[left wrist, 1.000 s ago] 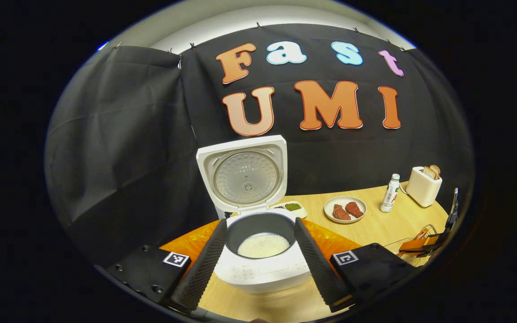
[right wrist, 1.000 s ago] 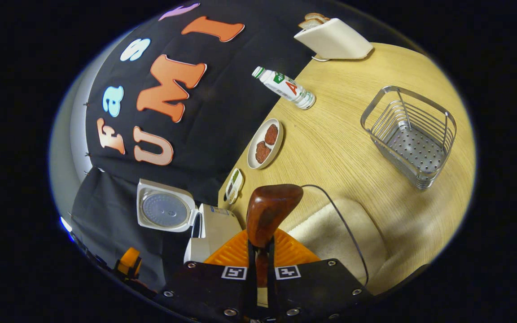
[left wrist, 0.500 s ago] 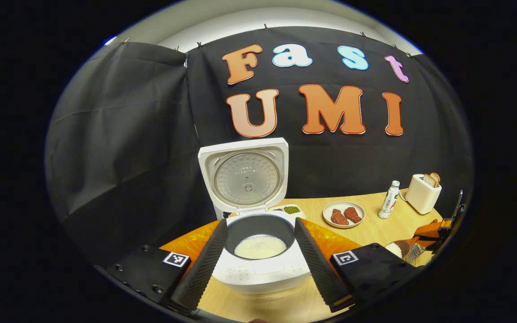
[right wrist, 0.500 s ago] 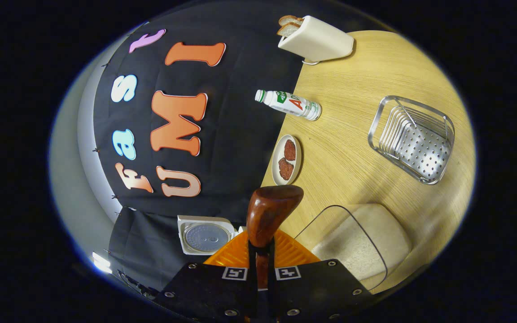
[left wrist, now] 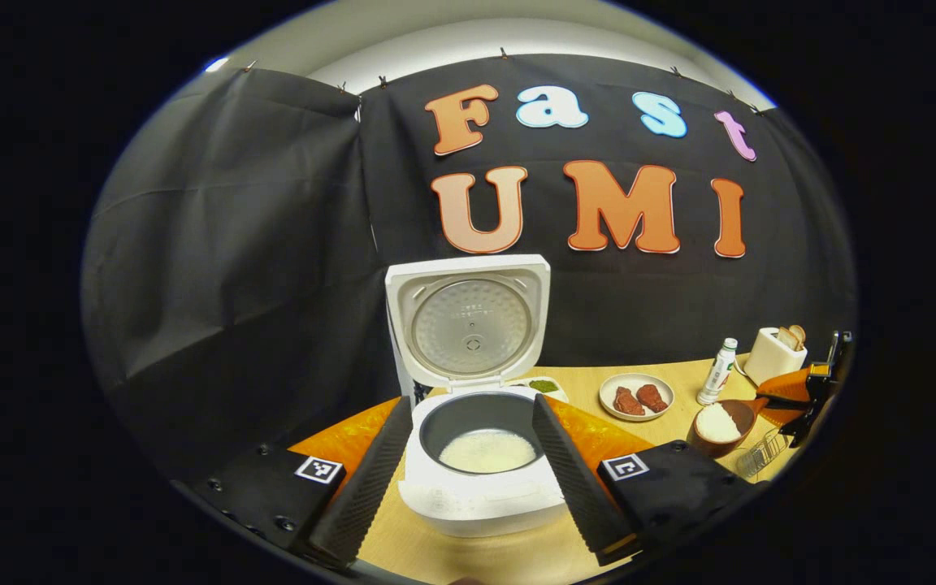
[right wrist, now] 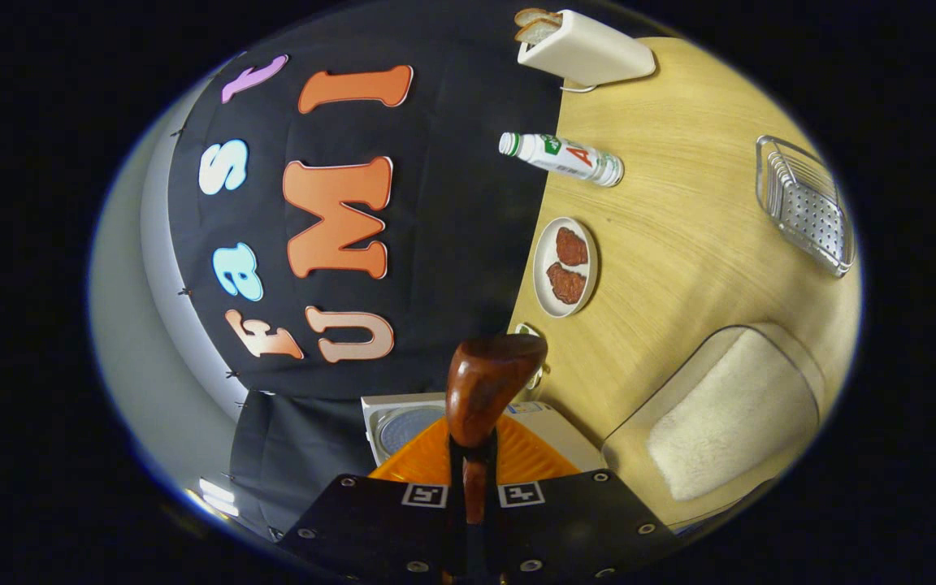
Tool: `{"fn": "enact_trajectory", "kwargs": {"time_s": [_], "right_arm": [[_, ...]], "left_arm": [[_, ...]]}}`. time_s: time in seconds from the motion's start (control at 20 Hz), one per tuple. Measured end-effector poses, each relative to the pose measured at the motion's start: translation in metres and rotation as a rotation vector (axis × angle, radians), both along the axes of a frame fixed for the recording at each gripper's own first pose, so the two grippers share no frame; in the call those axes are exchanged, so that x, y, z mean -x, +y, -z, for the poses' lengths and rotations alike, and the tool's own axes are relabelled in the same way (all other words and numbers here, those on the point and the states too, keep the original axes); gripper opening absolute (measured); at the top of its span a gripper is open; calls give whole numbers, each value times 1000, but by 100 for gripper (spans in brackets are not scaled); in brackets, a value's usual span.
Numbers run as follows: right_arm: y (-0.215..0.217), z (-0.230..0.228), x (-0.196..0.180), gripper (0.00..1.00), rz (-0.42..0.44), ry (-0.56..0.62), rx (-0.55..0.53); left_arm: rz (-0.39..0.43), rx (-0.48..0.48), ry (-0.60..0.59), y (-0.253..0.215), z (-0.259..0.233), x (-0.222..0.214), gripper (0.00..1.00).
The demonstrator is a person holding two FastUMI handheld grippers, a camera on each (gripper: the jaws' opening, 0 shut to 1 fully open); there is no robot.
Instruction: Close the left gripper, press the button to open the rice cooker; take a wooden spoon from the chopstick holder with the right hand, scoop a spoonful of rice and pour it into the rice cooker, then put the wooden spoon back into the chopstick holder.
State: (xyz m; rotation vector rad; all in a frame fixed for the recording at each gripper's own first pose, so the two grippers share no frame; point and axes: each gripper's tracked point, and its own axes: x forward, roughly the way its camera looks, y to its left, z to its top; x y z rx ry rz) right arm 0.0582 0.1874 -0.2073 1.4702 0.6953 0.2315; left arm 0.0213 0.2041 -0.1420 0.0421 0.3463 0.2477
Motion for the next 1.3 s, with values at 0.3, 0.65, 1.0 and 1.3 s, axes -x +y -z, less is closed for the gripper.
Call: {"fn": "enact_trajectory", "kwargs": {"time_s": [0.3, 0.65, 1.0, 1.3], "right_arm": [[69, -28, -34, 9, -49, 7, -121], [155, -42, -64, 8, -120, 8, -214], [212, -30, -81, 8, -165, -6, -107], [214, -50, -103, 8, -182, -137, 134]], "left_arm": [[-80, 12, -7, 49, 8, 8, 100], [-157, 16, -2, 99, 15, 23, 100], [-216, -3, 11, 136, 24, 43, 97], [-237, 15, 20, 152, 28, 52, 100]]}}
